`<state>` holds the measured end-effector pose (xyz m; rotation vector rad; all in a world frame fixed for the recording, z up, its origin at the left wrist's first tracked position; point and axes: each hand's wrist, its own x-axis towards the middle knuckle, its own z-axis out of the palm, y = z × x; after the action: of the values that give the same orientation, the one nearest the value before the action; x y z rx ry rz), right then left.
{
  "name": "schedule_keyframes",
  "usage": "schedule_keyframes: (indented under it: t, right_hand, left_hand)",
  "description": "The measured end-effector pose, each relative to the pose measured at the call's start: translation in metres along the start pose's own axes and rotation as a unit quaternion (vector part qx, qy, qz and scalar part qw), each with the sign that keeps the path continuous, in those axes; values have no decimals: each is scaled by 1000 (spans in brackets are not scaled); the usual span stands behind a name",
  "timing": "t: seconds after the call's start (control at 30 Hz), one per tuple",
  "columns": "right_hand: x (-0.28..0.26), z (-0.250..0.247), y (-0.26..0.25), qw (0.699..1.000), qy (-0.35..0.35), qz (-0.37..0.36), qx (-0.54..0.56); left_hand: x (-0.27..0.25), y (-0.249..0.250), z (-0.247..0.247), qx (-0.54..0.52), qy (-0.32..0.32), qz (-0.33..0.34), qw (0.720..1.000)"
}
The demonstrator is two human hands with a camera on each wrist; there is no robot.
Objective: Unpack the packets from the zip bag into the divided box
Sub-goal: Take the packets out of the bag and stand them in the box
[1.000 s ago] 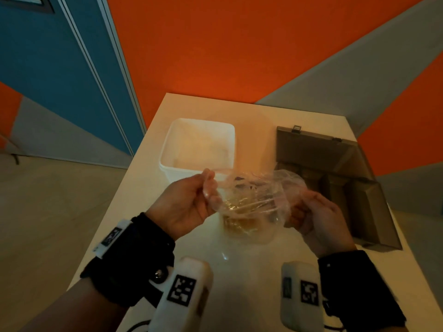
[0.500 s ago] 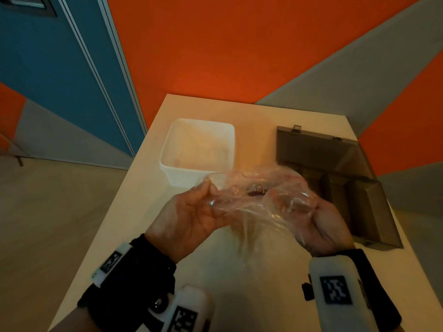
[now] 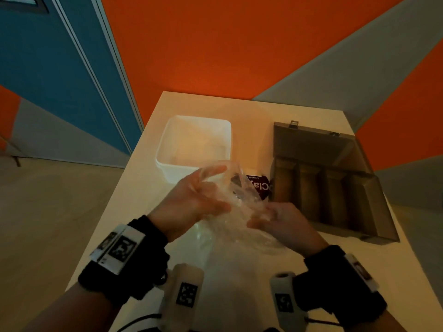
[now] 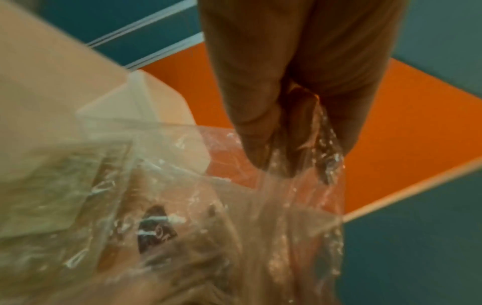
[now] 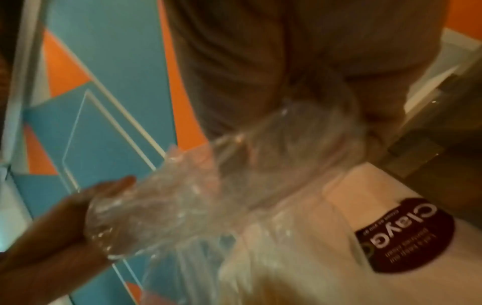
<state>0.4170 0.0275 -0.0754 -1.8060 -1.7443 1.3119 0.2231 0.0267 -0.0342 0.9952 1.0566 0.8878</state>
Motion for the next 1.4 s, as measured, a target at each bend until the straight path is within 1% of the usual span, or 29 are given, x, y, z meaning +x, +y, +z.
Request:
schedule_keyframes:
  t: [0.03, 0.07, 0.1, 0.17, 0.2, 0.27, 0.33, 0.4, 0.43, 0.47, 0.5, 0.53, 0.57, 0.6, 0.67, 0.7, 0.73, 0.83, 0.87, 0.9, 0.93, 0.97, 1.07, 1.2, 1.27, 1.3, 1.33, 1.37, 1.4]
  right_hand:
    - [0, 4, 0, 999, 31, 8, 10]
    - [0, 5, 3, 995, 51, 18, 87]
    - [0, 6, 3, 978, 44, 34, 201]
    - [-1, 3, 4, 887, -56, 39, 456]
    - [-2, 3, 4, 845, -93, 30, 526]
    - [-4, 8, 5, 788, -124, 25, 602]
    - [-5, 12, 6, 763, -114, 14, 636]
    - [-8, 13, 4, 742, -105, 18, 662]
    - [-11, 11, 4, 758, -69, 30, 648]
    - [-11, 11, 3, 790, -39, 35, 610]
    - [-8, 10, -3, 800, -18, 66, 597]
    - [-8, 5, -9, 802, -22, 81, 592]
    - [-13, 3, -10, 817, -10, 81, 571]
    - [-13, 2, -6, 794, -17, 79, 603]
    - [-17, -1, -5, 753, -53, -12, 655]
    - [-16, -4, -2, 723, -87, -40, 684]
    - [-16, -5, -3, 732, -116, -54, 669]
    - [-14, -11, 4, 801, -211, -48, 558]
    - [-14, -13, 4, 844, -219, -48, 487]
    - [-14, -14, 1, 898, -209, -37, 386]
    - [-13, -13, 0, 942, -171, -21, 287]
    - [-13, -11, -3, 969, -128, -19, 211]
    - [-14, -1, -6, 994, -63, -50, 77]
    - [-14, 10, -5, 992, -7, -105, -67]
    - [-13, 12, -3, 994, 11, -105, -18]
    - [-13, 10, -2, 994, 25, -86, 54]
    - [-13, 8, -1, 984, 35, -61, 161]
    - [-12, 5, 1, 957, 21, -34, 286]
    - [-13, 1, 3, 912, -13, -20, 409]
  left_hand:
    - [2, 1, 5, 53, 15, 10, 998]
    - [5, 0, 7, 94, 39, 22, 995]
    - [8, -4, 6, 119, 71, 30, 990]
    - [13, -16, -2, 114, 134, 14, 984]
    - [13, -23, -4, 84, 149, -14, 985]
    - [9, -39, -5, -20, 122, -89, 988]
    - [2, -47, 0, -129, 58, -146, 979]
    - [0, -50, 2, -199, 17, -155, 968]
    - [1, -49, 2, -231, 6, -148, 962]
    - [0, -45, 2, -262, -4, -136, 955]
    - [1, -41, 1, -284, -11, -123, 951]
    - [0, -34, 2, -304, -17, -110, 946]
    - [0, -29, 0, -308, -23, -93, 947]
    - [1, -24, -1, -307, -25, -76, 948]
    - [5, -20, -10, -315, -33, -44, 948]
    - [6, -19, -16, -327, -33, -35, 944]
    - [7, -16, -21, -340, -31, -30, 939]
    - [4, -15, -31, -352, -22, -8, 936]
    - [0, -12, -28, -334, -29, -2, 942]
    - [-1, -12, -25, -300, -28, 10, 954]
    - [-2, -11, -20, -254, -26, 19, 967]
    - [-2, -11, -15, -210, -23, 27, 977]
    - [-1, -6, 3, -106, -46, 45, 992]
    - [-1, -7, 12, -41, -44, 67, 996]
    - [4, -9, 10, -100, -53, 64, 992]
    - [5, -10, 8, -164, -62, 57, 983]
    - [7, -13, 4, -227, -60, 45, 971]
    - [9, -16, -1, -269, -52, 31, 961]
    - [9, -19, -5, -285, -35, 11, 958]
